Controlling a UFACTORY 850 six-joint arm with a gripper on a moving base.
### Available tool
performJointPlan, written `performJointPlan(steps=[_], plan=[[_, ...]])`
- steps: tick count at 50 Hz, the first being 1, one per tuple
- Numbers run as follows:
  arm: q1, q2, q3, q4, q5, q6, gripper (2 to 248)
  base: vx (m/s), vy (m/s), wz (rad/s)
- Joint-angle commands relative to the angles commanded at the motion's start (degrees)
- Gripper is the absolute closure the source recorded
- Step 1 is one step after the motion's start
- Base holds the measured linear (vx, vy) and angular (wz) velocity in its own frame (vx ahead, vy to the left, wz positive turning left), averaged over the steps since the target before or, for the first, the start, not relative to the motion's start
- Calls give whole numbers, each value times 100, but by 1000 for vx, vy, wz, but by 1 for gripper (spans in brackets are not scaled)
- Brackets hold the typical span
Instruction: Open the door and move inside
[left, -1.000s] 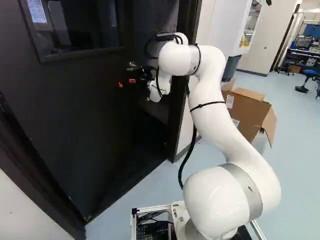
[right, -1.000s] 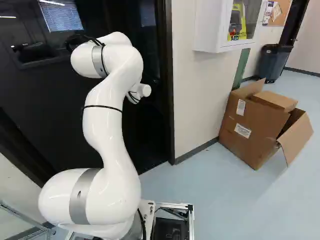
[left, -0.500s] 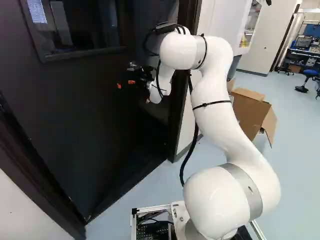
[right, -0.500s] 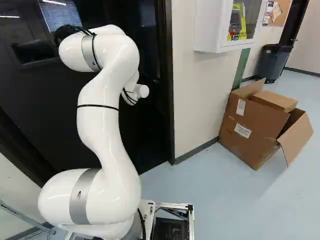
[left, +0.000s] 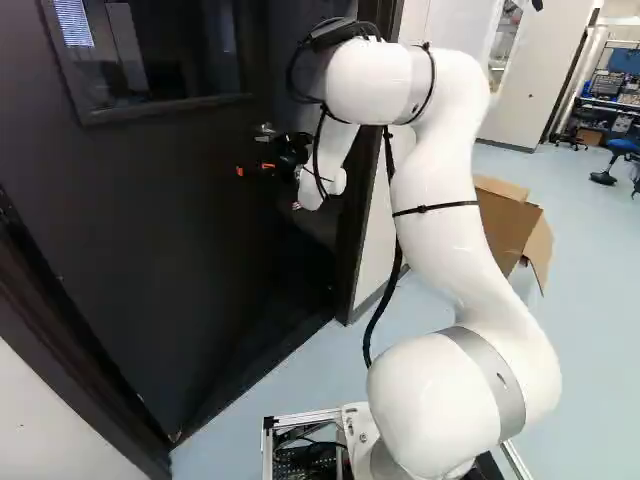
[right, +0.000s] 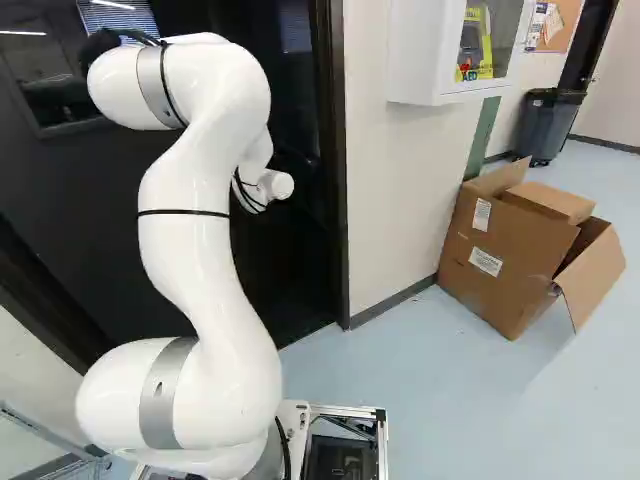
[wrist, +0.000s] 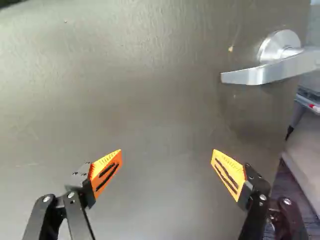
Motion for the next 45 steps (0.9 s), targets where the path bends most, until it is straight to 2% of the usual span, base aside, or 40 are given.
performJointPlan(steps=[12, 27, 36, 45], plan=[[76, 262, 363, 673, -57, 0, 3, 0, 0, 0], [293, 342, 470, 1572, -61, 0, 3, 0, 0, 0], [386, 497, 677, 2108, -88, 0, 3, 0, 0, 0], [444, 706, 951, 2525, -144, -12, 3, 0, 0, 0]])
